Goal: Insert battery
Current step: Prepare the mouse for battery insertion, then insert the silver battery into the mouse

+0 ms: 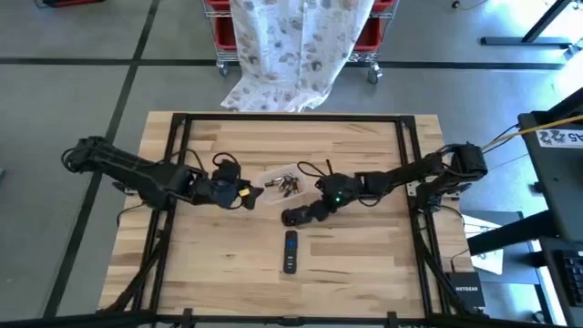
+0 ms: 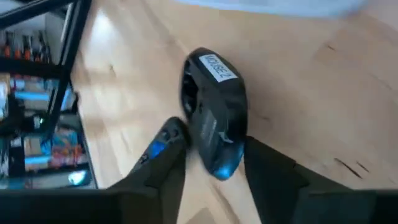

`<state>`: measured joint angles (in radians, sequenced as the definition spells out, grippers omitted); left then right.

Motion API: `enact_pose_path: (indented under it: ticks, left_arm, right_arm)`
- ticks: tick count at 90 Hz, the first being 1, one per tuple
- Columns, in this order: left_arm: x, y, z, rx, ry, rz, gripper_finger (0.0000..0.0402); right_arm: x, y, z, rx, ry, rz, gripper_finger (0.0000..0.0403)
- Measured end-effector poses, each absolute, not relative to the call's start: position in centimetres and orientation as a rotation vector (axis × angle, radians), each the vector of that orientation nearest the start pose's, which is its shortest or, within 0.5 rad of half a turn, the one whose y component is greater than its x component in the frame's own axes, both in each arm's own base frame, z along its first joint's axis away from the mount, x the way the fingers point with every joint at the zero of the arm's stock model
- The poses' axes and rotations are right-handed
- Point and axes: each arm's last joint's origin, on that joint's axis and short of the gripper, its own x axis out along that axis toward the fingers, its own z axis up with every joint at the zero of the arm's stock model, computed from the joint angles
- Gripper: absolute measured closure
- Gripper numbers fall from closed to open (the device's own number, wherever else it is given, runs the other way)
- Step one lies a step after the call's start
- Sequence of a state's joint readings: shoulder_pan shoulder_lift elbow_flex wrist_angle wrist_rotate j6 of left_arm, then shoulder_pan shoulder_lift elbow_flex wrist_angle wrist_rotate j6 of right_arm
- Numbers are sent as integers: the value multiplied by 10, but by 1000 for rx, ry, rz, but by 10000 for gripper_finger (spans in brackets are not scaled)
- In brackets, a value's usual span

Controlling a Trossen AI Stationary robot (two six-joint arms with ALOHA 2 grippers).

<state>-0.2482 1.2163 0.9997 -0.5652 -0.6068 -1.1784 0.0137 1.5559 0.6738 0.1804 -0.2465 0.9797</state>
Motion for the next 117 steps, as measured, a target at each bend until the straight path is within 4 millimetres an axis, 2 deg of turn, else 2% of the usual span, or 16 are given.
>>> enact_pose_path:
  ticks: [16,30,43,52,60,68,95,106,117]
  left_arm:
    - [246,-27,291,-819,387,769,105]
    - [249,-10,289,-846,377,832,105]
    - [247,7,285,-964,431,858,105]
    - [245,17,281,-1030,503,857,105]
    - [243,23,279,-1047,544,852,105]
    - [242,28,279,-1016,582,833,105]
    - [239,53,278,-776,757,613,105]
    - [236,66,276,-671,792,523,105]
    - [230,74,268,-647,860,435,105]
  right_arm:
    - [281,1,192,884,728,-46,247]
    - [277,-13,230,713,618,33,249]
    - [287,-18,258,511,547,180,249]
    - [300,-20,269,388,542,176,249]
    - [317,-24,271,345,564,97,249]
    - [334,-33,261,357,626,-12,249]
    - [393,-47,212,413,869,-295,249]
    - [408,-51,198,375,947,-394,249]
    - [415,-57,187,397,1001,-511,249]
